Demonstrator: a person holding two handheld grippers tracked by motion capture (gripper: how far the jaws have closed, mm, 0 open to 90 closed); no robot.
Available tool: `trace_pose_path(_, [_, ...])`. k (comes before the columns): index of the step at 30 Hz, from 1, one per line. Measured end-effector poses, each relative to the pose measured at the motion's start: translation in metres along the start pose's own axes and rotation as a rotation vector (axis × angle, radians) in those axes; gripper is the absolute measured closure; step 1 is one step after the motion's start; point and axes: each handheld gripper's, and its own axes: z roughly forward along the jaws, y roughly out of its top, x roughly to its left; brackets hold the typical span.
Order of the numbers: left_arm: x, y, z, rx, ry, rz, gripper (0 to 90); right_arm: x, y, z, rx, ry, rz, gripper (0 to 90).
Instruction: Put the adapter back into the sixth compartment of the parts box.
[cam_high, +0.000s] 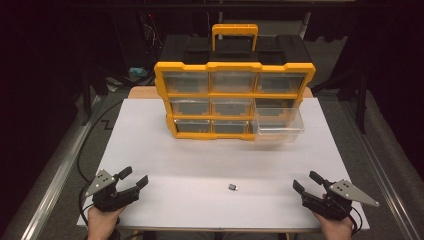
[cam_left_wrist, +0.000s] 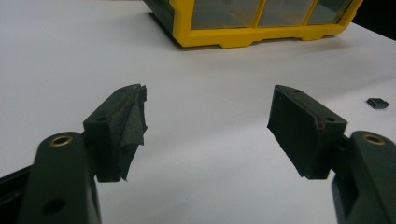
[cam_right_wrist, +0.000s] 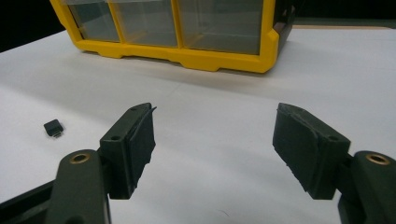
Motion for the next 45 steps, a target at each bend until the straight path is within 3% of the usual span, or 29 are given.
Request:
trace_pose_path(26, [-0.001,0.000,0.003,0.014,0.002,-0.005,27.5,0.012,0.008,0.018,-0.007,0.070,-0.007,28.6])
trace_pose_path(45, [0.000,0.000,0.003,0.018,-0.001,-0.005,27.5,0.032,0.016,0.042,0.008,0.138,-0.043,28.4])
